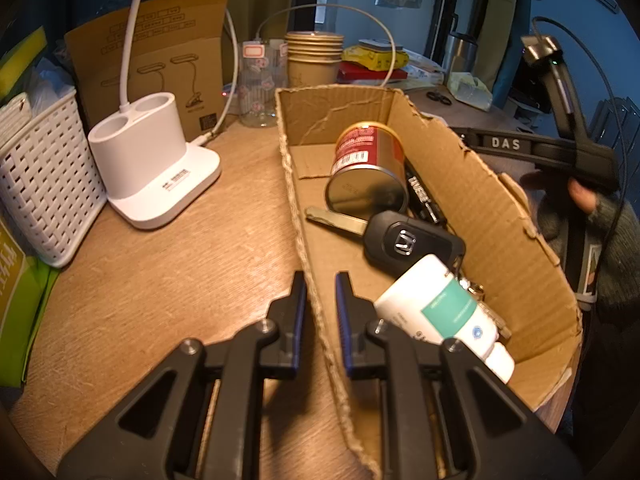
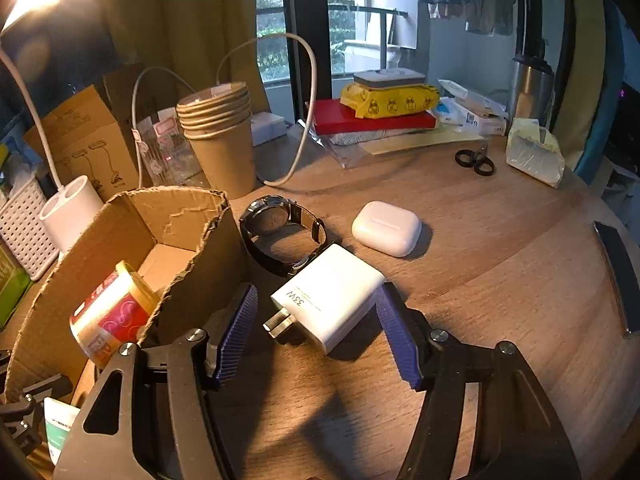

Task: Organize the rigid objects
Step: 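Move the right gripper to the white charger and grasp it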

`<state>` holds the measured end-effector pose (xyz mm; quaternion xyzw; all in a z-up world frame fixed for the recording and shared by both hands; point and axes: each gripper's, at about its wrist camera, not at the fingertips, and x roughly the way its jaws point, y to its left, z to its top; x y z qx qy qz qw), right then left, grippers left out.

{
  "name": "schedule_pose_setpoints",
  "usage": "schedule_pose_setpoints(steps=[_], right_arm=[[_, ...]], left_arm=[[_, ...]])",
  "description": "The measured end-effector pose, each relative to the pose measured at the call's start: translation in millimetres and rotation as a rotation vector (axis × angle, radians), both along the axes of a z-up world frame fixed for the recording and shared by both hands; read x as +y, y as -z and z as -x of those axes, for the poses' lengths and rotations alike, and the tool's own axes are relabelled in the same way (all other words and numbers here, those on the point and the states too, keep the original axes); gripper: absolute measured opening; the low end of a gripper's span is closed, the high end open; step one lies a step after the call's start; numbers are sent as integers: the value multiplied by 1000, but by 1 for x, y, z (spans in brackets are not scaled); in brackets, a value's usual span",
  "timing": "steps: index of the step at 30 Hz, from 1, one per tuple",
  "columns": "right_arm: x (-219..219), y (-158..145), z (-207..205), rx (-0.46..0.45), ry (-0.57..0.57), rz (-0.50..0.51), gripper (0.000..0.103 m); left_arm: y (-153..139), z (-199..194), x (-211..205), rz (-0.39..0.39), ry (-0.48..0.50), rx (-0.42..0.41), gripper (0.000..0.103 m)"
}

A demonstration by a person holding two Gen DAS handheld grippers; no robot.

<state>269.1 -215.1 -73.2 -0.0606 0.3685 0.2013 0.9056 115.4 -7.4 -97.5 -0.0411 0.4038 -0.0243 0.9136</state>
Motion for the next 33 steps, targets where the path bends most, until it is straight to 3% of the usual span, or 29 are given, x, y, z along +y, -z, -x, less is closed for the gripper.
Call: schedule_pose_setpoints(steps=[8, 33], right_arm=[[1, 12, -19, 45, 13, -2, 68], [-5, 16, -25, 33, 47, 80, 69]], left_arm=[[0, 0, 0, 0, 0, 0, 15], [0, 0, 0, 0, 0, 0, 15]])
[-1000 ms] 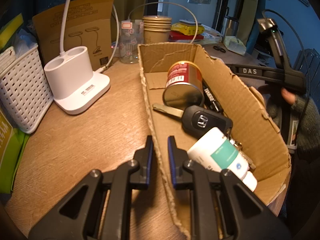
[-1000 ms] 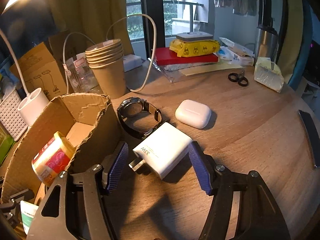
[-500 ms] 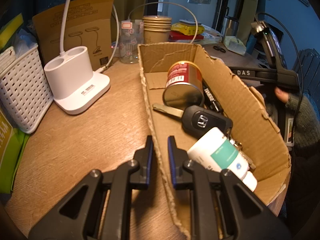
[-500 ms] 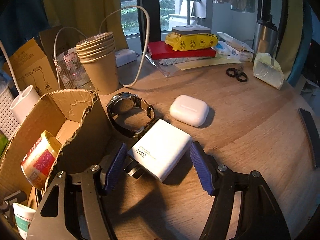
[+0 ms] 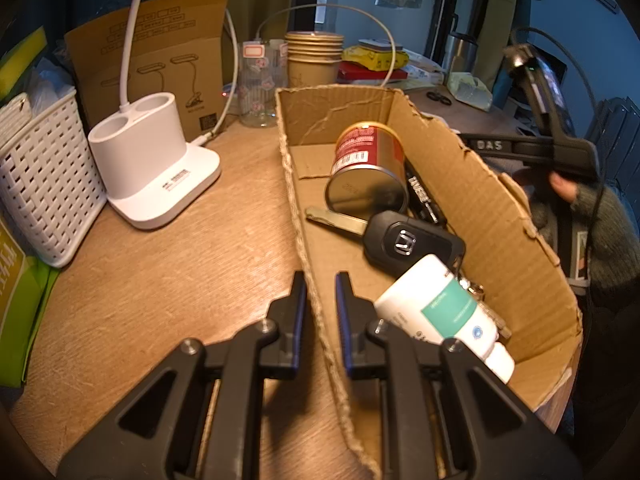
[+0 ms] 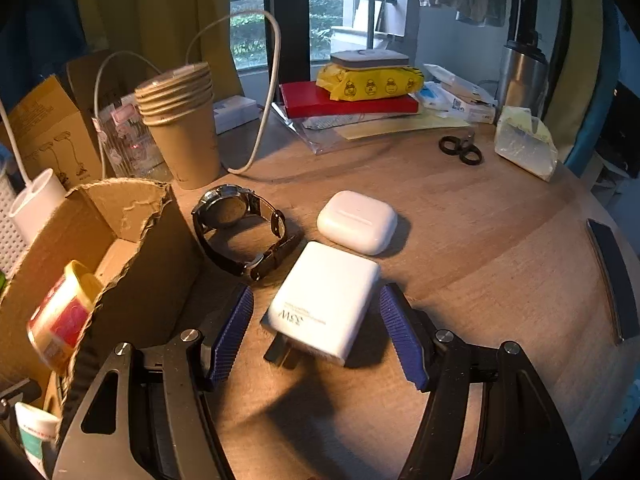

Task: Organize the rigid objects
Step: 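Move the right gripper to the white charger and grasp it, then carry the white charger with the right gripper into the box and release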

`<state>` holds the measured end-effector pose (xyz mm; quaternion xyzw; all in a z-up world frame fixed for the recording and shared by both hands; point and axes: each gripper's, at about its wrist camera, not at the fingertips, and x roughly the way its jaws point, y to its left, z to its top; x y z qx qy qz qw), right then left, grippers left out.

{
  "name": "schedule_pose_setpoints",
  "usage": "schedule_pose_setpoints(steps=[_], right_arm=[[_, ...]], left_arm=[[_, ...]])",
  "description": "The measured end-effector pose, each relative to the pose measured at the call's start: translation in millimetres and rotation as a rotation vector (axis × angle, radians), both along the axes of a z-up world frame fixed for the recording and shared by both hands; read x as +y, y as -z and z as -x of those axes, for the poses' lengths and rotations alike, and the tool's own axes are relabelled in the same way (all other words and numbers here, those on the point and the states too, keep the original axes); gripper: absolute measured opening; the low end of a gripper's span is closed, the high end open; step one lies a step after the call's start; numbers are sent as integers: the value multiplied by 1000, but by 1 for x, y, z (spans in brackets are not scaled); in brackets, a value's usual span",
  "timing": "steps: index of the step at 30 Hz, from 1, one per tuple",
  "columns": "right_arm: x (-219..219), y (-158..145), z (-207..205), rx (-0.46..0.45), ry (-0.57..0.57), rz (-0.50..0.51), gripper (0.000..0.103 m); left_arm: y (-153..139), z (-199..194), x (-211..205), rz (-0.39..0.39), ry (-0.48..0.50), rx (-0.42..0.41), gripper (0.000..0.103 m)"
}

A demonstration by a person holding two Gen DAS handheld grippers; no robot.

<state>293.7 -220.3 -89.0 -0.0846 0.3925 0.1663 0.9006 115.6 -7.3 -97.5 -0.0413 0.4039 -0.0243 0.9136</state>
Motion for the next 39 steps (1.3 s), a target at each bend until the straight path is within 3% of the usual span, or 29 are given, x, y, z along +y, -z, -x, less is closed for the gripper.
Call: schedule_pose_setpoints(steps=[11, 21, 39], right_arm=[[-3, 6, -4, 20, 24, -5, 61], [-8, -7, 16, -52, 14, -54, 56], [4, -62, 61, -178, -62, -101, 52]], left_arm=[[-1, 0, 0, -1, 0, 0, 16], [0, 0, 0, 0, 0, 0, 16], [0, 0, 0, 0, 0, 0, 15]])
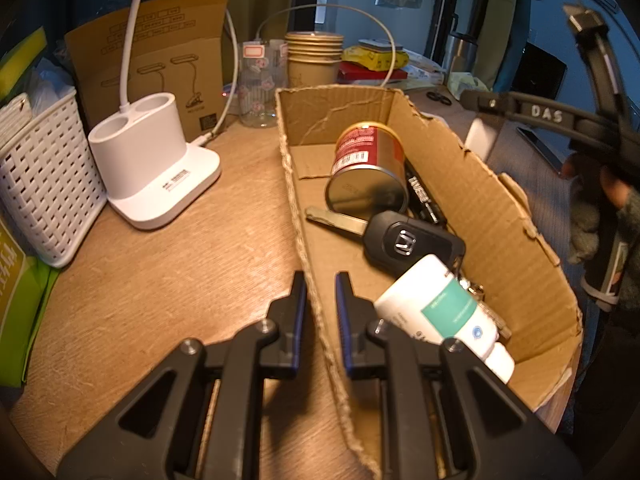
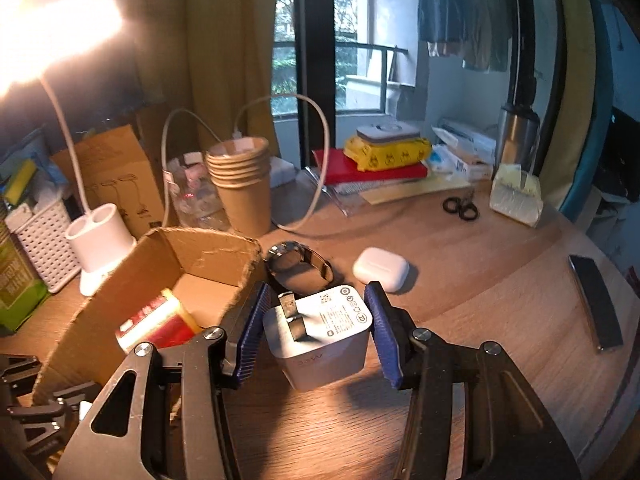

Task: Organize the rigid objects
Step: 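Carry the white charger with the right gripper into the box and release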

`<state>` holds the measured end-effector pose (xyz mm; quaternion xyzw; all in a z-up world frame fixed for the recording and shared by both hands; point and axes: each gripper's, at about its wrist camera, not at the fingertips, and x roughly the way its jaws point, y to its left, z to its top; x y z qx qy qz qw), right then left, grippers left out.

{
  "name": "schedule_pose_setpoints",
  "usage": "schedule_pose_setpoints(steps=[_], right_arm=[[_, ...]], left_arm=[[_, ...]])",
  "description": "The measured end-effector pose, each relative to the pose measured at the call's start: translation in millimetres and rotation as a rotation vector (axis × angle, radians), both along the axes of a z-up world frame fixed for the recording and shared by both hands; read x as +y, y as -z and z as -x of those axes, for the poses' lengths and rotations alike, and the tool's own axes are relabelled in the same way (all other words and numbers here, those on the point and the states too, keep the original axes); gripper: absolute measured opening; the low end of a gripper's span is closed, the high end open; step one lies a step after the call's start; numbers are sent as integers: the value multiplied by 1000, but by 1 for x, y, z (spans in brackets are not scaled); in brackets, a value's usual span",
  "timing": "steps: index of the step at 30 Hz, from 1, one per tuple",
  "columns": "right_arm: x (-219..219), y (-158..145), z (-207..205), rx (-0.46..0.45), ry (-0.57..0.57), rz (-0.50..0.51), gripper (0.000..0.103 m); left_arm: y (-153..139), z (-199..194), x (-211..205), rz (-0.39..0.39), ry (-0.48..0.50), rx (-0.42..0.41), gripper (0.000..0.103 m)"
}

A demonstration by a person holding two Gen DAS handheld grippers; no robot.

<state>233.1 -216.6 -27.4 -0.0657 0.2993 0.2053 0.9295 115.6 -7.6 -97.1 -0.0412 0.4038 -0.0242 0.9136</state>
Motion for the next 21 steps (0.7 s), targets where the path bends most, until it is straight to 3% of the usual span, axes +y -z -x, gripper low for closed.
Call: schedule_pose_setpoints(steps=[13, 21], right_arm=[[23, -37, 41, -81, -108, -24, 52], [44, -41, 58, -90, -178, -20, 52]], left_arm=[[1, 0, 0, 0, 0, 0, 15], [1, 0, 0, 0, 0, 0, 15]])
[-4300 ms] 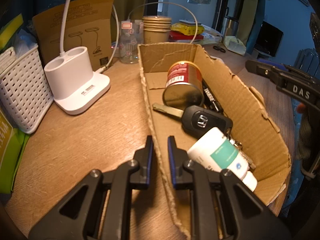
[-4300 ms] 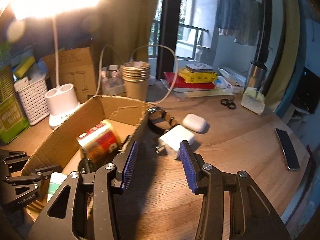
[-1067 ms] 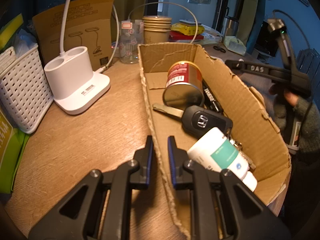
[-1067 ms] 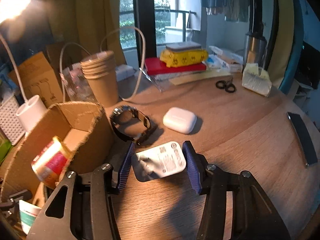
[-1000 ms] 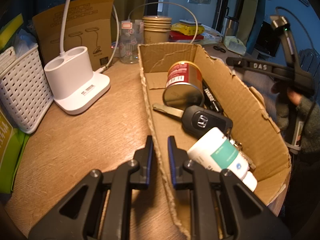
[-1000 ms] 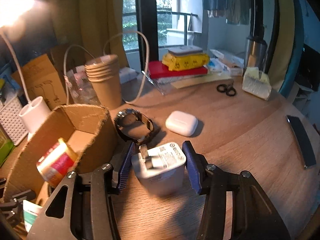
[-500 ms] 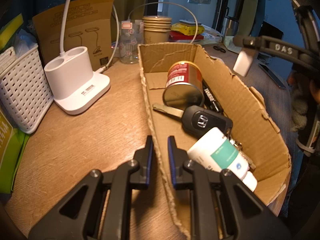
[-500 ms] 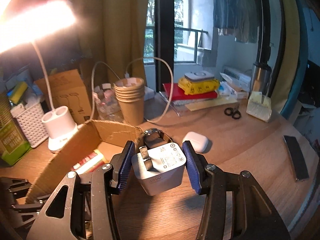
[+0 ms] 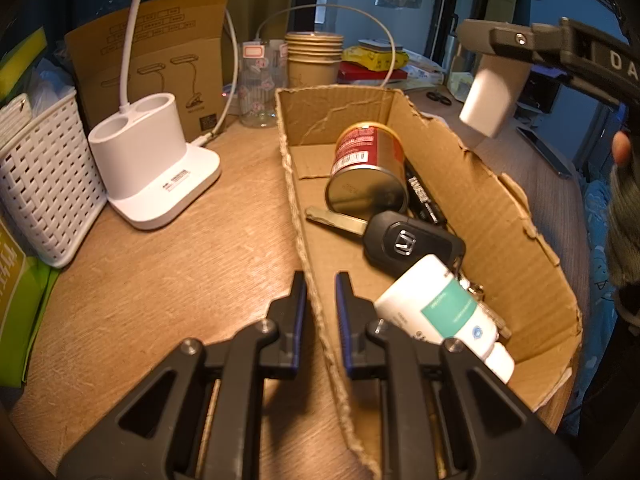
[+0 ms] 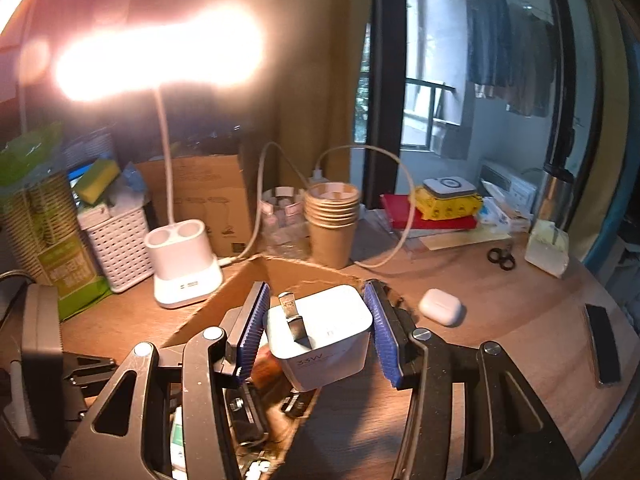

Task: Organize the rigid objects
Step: 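Carry the white charger with the right gripper into the box and release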

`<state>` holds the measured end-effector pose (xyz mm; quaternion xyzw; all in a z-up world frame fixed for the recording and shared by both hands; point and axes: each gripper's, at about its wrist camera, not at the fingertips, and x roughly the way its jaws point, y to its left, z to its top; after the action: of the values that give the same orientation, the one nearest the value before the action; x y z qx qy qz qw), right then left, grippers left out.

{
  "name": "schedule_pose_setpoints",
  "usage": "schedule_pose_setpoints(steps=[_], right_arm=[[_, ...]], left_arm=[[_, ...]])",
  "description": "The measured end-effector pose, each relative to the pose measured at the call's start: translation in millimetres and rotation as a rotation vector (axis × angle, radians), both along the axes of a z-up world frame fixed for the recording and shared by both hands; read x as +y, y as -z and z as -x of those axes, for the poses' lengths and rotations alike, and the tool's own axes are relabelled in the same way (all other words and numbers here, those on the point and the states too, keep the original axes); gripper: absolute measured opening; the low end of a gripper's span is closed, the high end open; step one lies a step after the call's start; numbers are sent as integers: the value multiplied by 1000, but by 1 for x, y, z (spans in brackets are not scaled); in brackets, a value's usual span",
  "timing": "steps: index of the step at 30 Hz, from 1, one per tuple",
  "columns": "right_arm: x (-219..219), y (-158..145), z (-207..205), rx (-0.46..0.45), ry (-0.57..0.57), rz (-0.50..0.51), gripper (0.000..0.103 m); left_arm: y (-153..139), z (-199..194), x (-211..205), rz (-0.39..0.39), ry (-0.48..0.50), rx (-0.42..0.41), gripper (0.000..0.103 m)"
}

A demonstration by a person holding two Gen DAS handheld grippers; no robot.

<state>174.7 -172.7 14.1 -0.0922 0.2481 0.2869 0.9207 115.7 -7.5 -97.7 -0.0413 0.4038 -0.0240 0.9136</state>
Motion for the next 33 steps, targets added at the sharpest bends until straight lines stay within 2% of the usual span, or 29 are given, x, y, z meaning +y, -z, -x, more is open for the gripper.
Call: schedule_pose_setpoints(steps=[12, 30, 33], right_arm=[[24, 22, 6, 52, -64, 33, 52], [47, 52, -16, 135, -122, 95, 52], [45, 53, -18, 152, -129, 75, 53]], left_arm=[[0, 0, 0, 0, 0, 0, 15], [0, 0, 0, 0, 0, 0, 15], [0, 0, 0, -1, 0, 0, 16]])
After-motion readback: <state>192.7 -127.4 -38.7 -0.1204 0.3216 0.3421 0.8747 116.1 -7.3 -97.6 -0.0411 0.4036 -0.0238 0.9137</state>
